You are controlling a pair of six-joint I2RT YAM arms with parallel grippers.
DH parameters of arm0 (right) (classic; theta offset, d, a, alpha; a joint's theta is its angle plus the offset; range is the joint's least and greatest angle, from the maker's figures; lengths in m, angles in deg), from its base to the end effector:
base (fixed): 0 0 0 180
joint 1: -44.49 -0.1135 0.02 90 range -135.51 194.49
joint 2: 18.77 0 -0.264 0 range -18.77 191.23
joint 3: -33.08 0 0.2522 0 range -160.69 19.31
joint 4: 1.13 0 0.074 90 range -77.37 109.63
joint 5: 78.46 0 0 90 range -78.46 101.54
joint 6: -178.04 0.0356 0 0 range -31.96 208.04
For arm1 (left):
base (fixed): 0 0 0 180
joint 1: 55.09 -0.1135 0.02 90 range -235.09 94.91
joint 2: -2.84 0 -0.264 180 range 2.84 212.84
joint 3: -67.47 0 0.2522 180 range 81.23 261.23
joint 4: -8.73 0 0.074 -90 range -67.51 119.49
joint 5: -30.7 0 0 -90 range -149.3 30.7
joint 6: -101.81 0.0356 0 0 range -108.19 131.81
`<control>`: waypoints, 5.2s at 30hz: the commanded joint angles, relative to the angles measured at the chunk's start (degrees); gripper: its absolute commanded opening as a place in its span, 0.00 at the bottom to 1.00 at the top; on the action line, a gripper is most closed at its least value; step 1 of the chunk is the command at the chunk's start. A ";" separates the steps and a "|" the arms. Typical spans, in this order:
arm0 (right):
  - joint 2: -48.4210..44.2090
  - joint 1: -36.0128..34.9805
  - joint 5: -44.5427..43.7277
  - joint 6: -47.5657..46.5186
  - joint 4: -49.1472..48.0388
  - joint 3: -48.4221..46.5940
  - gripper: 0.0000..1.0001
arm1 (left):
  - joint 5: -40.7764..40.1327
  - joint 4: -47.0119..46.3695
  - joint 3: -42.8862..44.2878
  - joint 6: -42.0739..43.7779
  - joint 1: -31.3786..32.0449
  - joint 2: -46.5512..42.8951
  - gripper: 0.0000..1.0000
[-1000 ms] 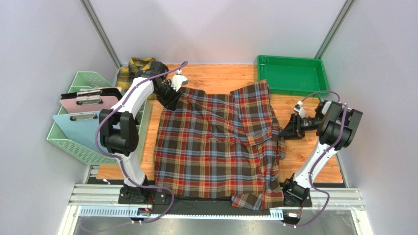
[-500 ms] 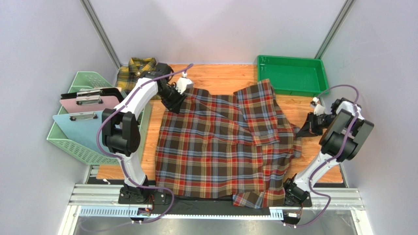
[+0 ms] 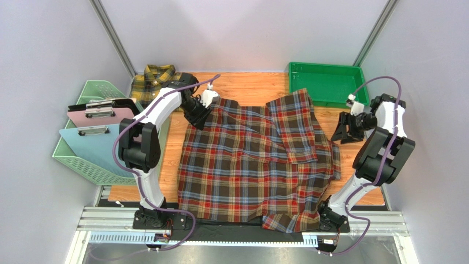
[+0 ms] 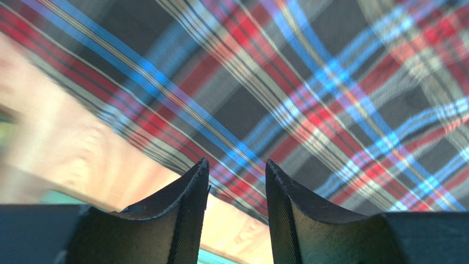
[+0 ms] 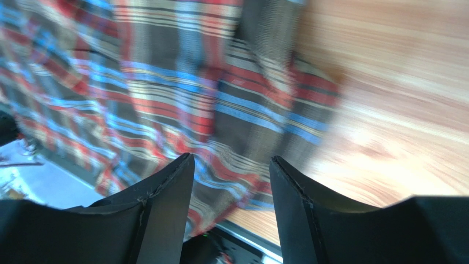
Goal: Fold and stack the long sleeve shirts
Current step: Fold the shirt
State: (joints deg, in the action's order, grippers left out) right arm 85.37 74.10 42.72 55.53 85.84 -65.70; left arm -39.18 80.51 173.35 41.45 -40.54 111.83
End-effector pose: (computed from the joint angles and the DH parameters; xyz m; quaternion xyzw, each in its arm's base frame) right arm 0.2972 -0.1477 0.2416 -0.0189 0.9628 0.2403 0.1219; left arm 0.3703 -0.1088 0.2457 0.3884 0.8958 -0.1547 0.1511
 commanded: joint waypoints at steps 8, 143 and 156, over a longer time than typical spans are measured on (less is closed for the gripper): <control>2.73 -11.76 -0.58 17.99 -12.91 7.85 0.60 | 3.61 2.79 31.96 5.75 -2.77 17.73 0.55; -24.86 -11.85 17.60 4.39 12.04 -3.84 0.00 | -2.46 7.26 55.89 27.21 -2.50 45.96 0.44; -21.70 -11.85 14.96 0.17 12.75 -2.53 0.00 | -5.79 13.52 40.08 24.76 -2.86 35.77 0.20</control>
State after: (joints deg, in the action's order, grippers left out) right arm 62.86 62.32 57.93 58.74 89.97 -67.42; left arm -43.36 86.13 217.24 67.44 -43.08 149.51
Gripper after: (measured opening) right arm 0.004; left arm 0.204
